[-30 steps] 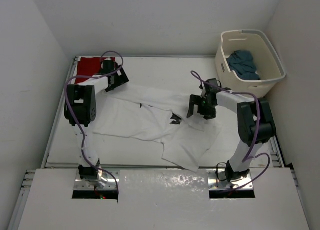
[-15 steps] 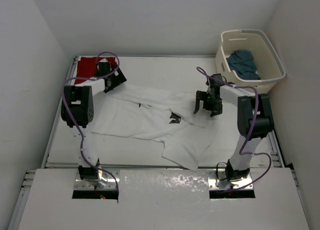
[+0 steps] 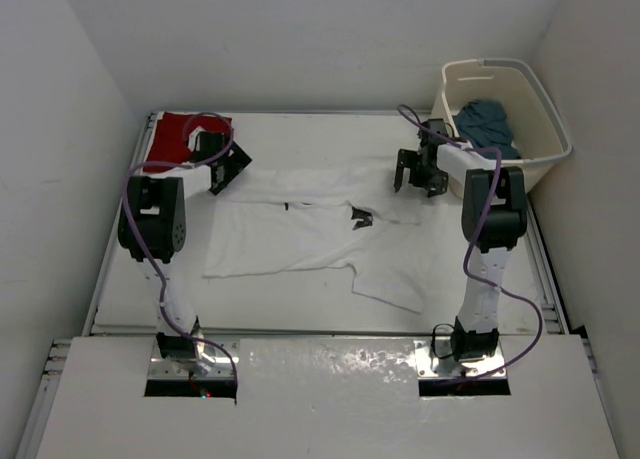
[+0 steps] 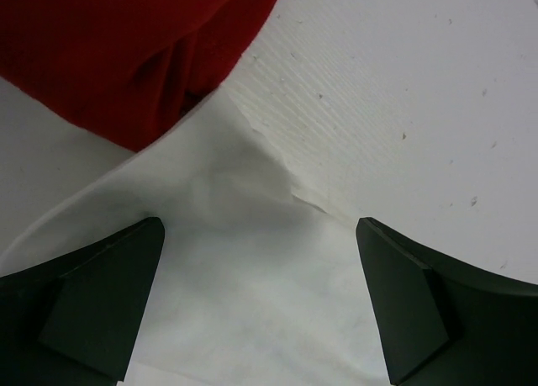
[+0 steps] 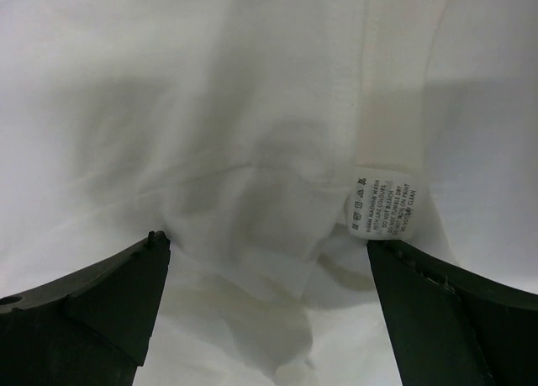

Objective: Fold and stack the t-shirts
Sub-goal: Fold the flattened tshirt in 1/3 of the way, then grap the side of the flattened tshirt closest away from the robot with both arms

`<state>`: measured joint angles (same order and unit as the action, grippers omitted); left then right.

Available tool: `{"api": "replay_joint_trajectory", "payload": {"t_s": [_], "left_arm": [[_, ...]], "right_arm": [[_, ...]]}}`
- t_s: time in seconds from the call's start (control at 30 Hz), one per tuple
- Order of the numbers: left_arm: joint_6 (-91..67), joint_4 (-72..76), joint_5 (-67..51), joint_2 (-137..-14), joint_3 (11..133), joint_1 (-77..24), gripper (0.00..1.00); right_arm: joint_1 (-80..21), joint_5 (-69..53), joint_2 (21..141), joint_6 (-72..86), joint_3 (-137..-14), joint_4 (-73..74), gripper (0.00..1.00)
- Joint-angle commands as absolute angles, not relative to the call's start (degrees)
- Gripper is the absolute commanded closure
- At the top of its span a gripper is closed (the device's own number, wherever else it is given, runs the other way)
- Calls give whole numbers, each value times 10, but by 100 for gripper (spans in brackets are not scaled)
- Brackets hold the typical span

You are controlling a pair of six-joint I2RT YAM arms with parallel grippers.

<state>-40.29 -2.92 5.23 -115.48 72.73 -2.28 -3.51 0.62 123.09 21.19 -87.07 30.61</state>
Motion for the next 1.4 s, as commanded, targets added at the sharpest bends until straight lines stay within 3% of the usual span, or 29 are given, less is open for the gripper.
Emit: {"api": "replay_joint_trajectory", "payload": {"t_s": [0.0,0.23,0.47,0.7,0.77,0.9,1.0,1.13,1.3,1.33,1.37], "left_arm": [[-486,-82,40,-1165,708,-49,0],[-463,-100,90,-1090,738,-69,0],[-465,-188,164,-950,752,-79,0],[-514,-315,200,-805,597,-87,0],[-526,-344,191,-757,530,-88,0],[-574,-431,224,-656,423,-88,0],[-584,-411,200,-589,319,-86,0],[-596,-359,179,-594,259,-79,1],[-591,-275,151,-635,222,-64,17],[-585,-261,138,-642,223,-64,34],[-585,-256,133,-649,218,-64,40]], "right_arm": [[-33,8,1274,190,-909,272,1],[-53,-15,1208,128,-928,289,1],[-88,50,1068,104,-905,316,1],[-91,144,822,212,-659,297,1],[-93,103,763,241,-551,263,1],[-101,96,641,270,-445,337,1],[-105,58,579,301,-338,351,1],[-110,39,533,301,-283,388,1],[-111,40,512,294,-252,411,1],[-111,40,511,295,-250,415,1],[-112,41,510,301,-245,415,1]]}}
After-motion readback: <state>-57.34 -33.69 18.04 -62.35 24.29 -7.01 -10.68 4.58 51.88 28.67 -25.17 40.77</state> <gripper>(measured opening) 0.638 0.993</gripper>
